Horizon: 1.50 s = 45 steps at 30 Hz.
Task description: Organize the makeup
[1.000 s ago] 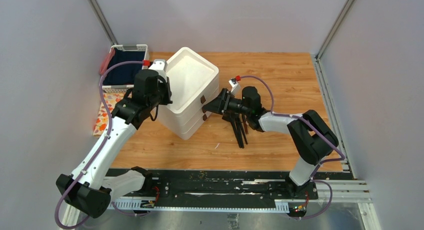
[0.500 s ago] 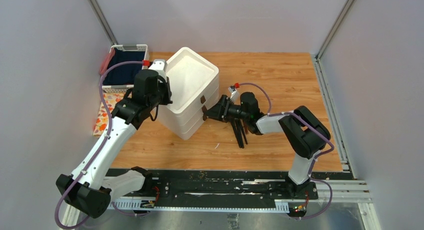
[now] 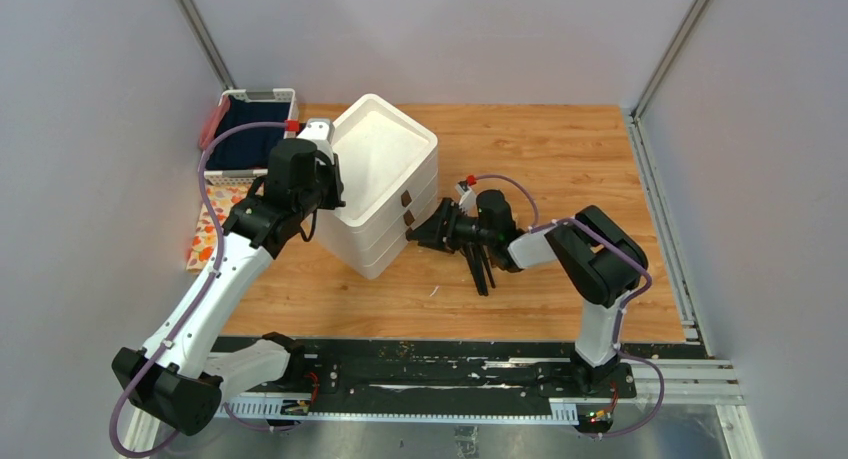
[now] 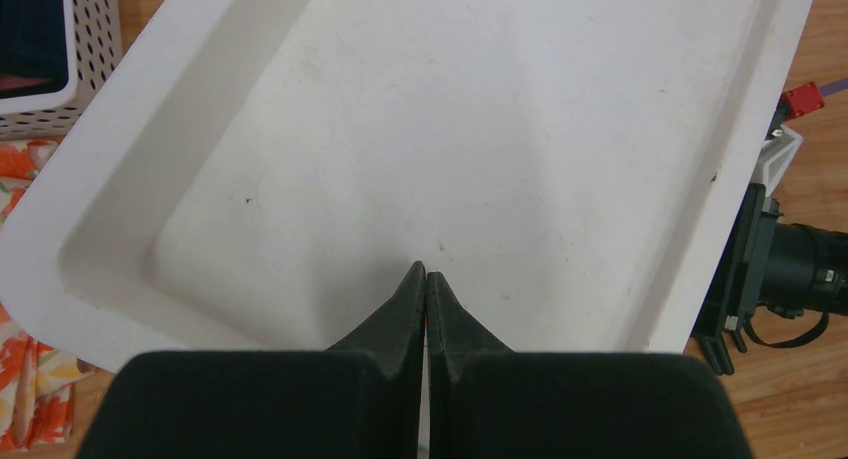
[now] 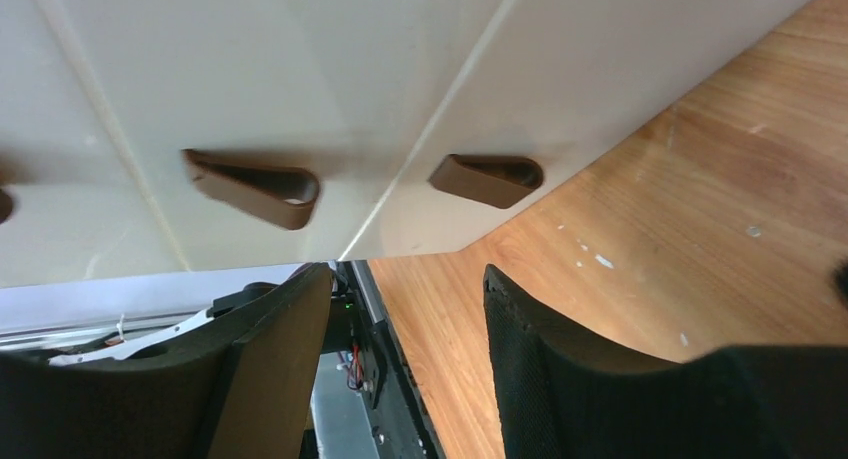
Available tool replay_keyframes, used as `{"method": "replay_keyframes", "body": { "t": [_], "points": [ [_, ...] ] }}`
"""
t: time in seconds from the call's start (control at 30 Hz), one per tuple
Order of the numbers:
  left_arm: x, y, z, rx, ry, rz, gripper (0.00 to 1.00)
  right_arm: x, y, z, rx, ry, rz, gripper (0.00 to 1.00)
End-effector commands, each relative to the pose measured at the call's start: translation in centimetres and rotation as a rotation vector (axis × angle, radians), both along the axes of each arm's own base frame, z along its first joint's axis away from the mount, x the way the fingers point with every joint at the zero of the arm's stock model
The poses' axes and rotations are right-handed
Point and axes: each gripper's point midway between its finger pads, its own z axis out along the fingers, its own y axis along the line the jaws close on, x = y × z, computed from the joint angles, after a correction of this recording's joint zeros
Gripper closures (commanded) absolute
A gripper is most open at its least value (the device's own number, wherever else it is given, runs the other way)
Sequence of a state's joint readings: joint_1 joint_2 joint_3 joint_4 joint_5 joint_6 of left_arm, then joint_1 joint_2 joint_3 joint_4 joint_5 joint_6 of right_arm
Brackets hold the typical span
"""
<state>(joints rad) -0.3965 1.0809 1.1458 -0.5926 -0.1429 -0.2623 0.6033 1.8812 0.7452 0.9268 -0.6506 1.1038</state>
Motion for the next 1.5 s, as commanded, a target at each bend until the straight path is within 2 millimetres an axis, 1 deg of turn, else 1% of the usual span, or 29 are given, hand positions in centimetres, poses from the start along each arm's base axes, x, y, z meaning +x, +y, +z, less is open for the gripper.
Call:
{"method": "replay_keyframes", "body": {
  "t": [0.0,0.07,0.2,0.27,0.33,0.47,0.6,0.7,0.83,1.0,1.07,1.13,1.2,1.3,1.47],
  "points": [
    [-1.0,0.2,-2.0,0.031,0.071,-0.008,1.0,-0.3,0.1,4.1,0.005,-0.133,0.011,0.39],
    [-0.9,0.0,-2.1,0.026,0.076,-0.011,1.0,-0.3,-0.1,5.4,-0.031,-0.169,0.013,0.39],
    [-0.9,-0.2,-2.3,0.017,0.083,-0.017,1.0,0.3,-0.1,7.2,-0.086,-0.237,0.016,0.39],
    [-0.9,-0.2,-2.3,0.016,0.082,-0.018,1.0,0.7,0.0,7.3,-0.101,-0.243,0.016,0.39],
    [-1.0,-0.1,-2.1,0.016,0.076,-0.016,1.0,0.9,0.3,6.6,-0.113,-0.219,0.026,0.39],
    [-1.2,0.1,-1.8,0.019,0.064,-0.012,1.0,0.8,0.9,3.8,-0.112,-0.146,0.041,0.39],
    [-1.2,0.1,-1.7,0.021,0.063,-0.014,1.0,-0.1,0.7,0.6,-0.11,-0.079,0.031,0.4],
    [-1.1,0.0,-1.9,0.022,0.068,-0.014,1.0,-0.4,0.6,-0.8,-0.114,-0.052,0.027,0.4],
    [-1.1,0.0,-2.1,0.023,0.074,-0.017,1.0,0.0,0.8,-1.3,-0.122,-0.047,0.029,0.4],
    [-1.1,0.2,-2.2,0.034,0.072,-0.012,1.0,0.8,1.5,-1.3,-0.119,-0.054,0.032,0.4],
    [-1.1,0.2,-2.2,0.035,0.071,-0.012,1.0,1.3,1.8,-1.8,-0.126,-0.049,0.031,0.4],
    [-1.1,0.2,-2.1,0.034,0.069,-0.013,1.0,1.8,2.3,-2.6,-0.129,-0.03,0.035,0.4],
    [-1.1,0.2,-2.0,0.037,0.068,-0.016,1.0,2.1,3.0,-2.9,-0.11,-0.009,0.05,0.41],
    [-1.1,0.3,-1.8,0.041,0.06,-0.017,1.0,2.4,3.6,-3.3,-0.077,0.012,0.049,0.43],
    [-1.2,0.4,-1.5,0.043,0.049,-0.016,1.0,2.7,3.6,-4.1,-0.078,0.021,0.036,0.49]
  ]
}}
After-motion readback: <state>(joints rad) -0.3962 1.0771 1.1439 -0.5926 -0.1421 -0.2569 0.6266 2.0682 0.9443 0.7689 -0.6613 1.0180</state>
